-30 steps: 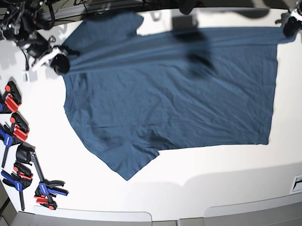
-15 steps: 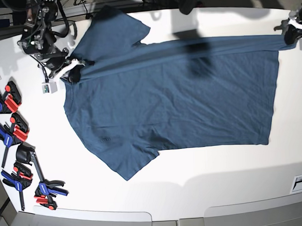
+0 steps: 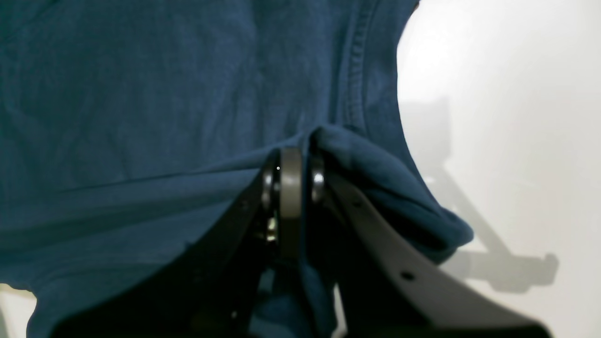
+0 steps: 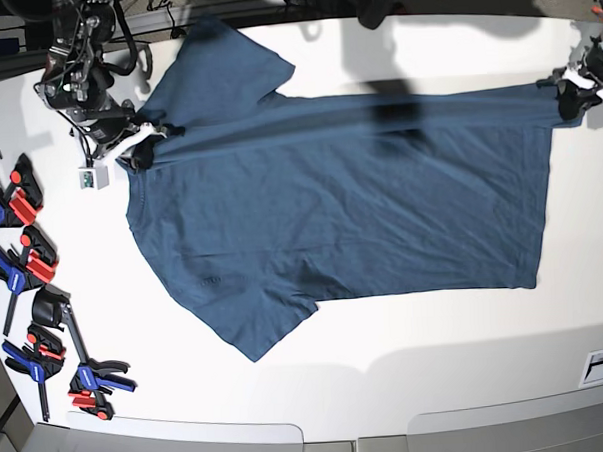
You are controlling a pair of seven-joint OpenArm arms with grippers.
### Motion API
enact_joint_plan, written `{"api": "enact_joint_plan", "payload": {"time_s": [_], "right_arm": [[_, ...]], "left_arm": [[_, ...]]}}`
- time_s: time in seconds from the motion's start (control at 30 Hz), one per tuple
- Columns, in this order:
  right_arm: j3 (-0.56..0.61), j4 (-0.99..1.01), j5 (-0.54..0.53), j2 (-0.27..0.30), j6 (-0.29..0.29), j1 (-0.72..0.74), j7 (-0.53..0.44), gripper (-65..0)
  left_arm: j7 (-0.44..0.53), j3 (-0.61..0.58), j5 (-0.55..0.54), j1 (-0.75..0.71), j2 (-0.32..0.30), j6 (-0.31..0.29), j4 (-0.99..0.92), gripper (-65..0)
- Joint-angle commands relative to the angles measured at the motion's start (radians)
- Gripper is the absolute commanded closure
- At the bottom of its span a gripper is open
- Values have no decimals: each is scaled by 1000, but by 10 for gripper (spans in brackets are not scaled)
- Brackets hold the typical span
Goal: Fold the T-shirt properly
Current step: 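Lift and pull the grasped shirt edge toward the robot with both grippers, then lower the folded edge onto the shirt and open both grippers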
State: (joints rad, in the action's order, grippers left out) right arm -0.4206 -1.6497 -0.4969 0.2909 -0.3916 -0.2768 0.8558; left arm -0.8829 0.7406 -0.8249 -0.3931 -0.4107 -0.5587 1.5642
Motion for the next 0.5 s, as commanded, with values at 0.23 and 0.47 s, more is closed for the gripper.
{"api": "enact_joint_plan", "payload": {"time_s": [0.23,0.47], "right_arm": [[-7,-16,0,16,8,11,-45,0],[-7,5,0,16,38,11,-63,0]], "left_arm": [[44,10,1,0,-24,-2,14,0],[63,10,51,0,-24,40,13,0]]}}
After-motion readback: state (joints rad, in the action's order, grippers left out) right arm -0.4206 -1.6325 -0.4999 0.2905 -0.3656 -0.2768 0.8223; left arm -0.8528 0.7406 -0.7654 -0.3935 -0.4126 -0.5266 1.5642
